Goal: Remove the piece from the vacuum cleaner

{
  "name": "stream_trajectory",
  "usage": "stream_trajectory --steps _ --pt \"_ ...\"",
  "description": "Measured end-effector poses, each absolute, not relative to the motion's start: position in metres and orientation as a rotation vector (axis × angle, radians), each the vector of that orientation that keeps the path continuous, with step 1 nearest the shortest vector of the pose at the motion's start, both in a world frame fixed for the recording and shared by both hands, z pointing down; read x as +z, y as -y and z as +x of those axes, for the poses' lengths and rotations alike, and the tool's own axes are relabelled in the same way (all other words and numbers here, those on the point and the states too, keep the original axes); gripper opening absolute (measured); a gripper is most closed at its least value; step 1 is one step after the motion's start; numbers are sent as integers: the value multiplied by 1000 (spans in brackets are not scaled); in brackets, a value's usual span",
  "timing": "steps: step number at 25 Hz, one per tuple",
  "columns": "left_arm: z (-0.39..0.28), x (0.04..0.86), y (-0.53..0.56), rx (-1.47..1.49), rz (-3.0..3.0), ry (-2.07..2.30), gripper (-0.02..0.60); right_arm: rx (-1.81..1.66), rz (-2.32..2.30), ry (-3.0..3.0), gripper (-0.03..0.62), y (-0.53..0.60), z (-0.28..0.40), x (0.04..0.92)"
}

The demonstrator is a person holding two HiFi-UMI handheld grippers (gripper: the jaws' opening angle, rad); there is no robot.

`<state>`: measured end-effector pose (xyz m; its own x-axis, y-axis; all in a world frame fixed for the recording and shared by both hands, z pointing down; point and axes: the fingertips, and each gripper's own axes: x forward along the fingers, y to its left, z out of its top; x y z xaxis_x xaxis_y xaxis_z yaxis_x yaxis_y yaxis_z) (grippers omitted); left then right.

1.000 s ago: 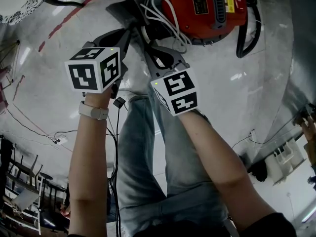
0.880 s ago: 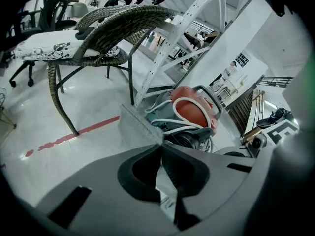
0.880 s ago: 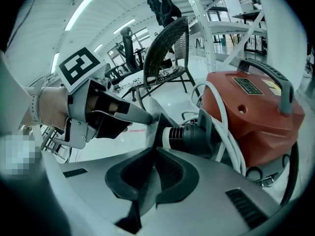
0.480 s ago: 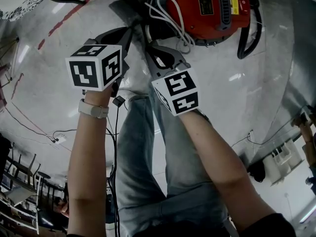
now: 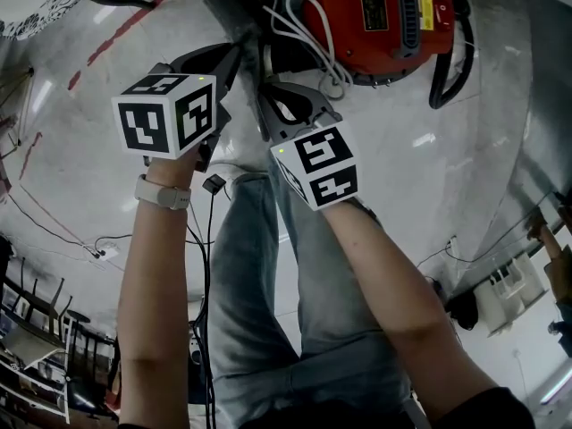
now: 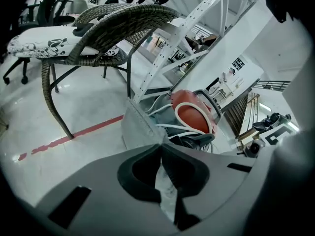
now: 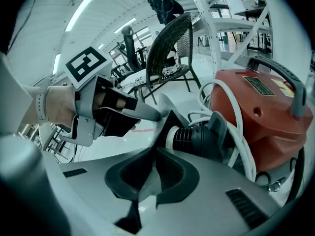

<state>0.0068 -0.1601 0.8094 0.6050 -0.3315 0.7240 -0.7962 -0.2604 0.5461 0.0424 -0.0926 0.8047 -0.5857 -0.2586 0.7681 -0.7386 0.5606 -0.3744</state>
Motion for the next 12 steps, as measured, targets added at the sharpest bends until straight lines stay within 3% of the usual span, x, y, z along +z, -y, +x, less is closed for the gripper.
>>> stream_trajectory --steps 4,9,12 --pt "10 808 169 577 1873 885 31 936 797 2131 44 92 44 804" --pt "16 809 178 539 1869 878 141 940 785 2140 44 90 44 804" --pt "19 813 182 534 1861 868 158 943 772 2149 44 90 43 803"
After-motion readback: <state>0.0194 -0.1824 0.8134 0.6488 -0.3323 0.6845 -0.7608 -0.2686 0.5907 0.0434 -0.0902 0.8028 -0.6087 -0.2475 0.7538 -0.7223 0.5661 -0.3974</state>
